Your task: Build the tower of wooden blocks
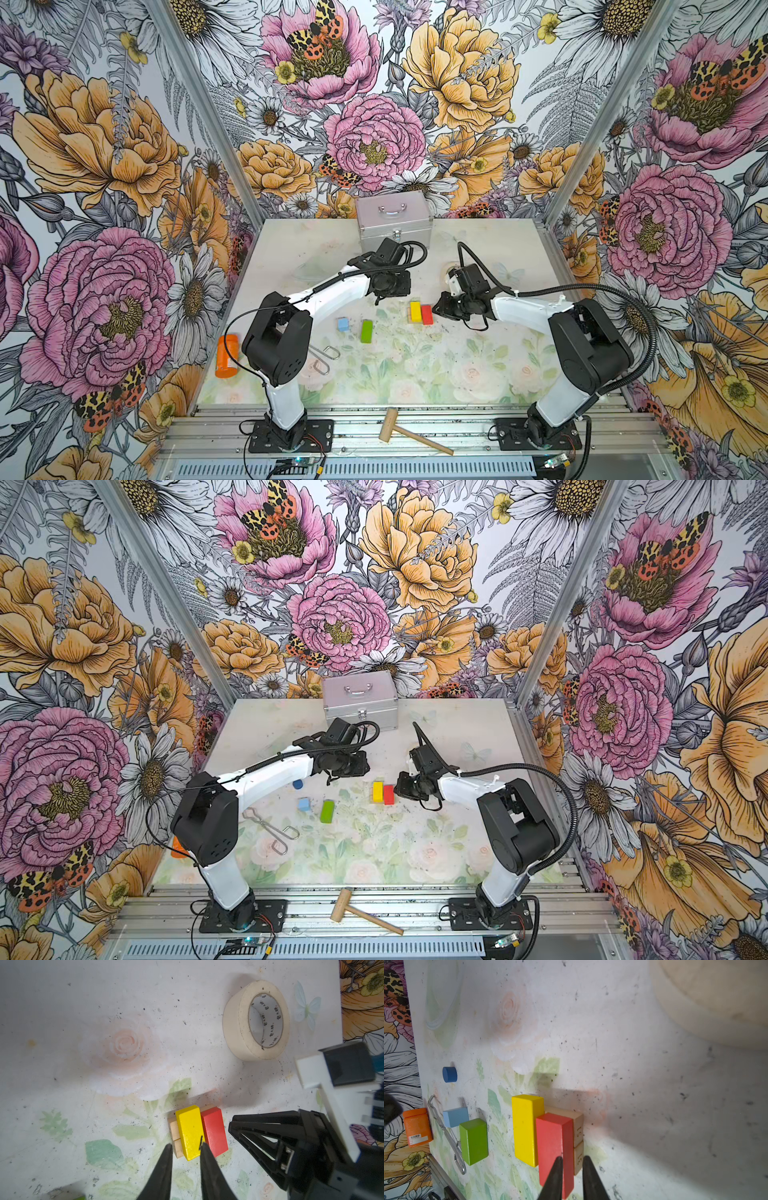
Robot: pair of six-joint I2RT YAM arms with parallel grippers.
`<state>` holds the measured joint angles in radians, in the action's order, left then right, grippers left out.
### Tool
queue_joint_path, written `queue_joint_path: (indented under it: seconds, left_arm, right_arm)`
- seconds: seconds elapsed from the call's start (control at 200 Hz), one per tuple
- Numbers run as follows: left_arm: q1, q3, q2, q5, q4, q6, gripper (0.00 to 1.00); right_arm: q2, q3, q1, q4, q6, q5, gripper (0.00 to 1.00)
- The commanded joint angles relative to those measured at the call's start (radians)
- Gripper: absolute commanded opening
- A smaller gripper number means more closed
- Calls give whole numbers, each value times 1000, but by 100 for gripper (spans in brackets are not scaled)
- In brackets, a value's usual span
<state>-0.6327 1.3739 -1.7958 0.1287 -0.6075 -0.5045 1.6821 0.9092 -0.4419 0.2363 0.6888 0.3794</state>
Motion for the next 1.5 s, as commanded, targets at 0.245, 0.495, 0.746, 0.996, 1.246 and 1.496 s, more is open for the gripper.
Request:
queue_joint_path:
  seconds: [0.245,0.495,0.746,0.996,1.246,1.496]
  left_arm:
    - [-15,5,-54,29,22,13,26]
    - [-16,-4,-47,25,22,12,26]
    - [-17,-7,-47,25,21,9,26]
    - [-18,-12,-44,27,21,10,26]
    - [-15,-17,-44,27,21,9,26]
    - [-16,-19,-45,29,22,9,26]
  right_arm:
    - [29,34,-14,-38,11,19,18]
    - [41,39,-18,-40,11,26,18]
    - [46,47,-24,-42,12,27,17]
    - [48,53,-28,-43,14,31,16]
    - [57,62,-36,-46,20,38,16]
    - [48,57,-37,-45,20,29,16]
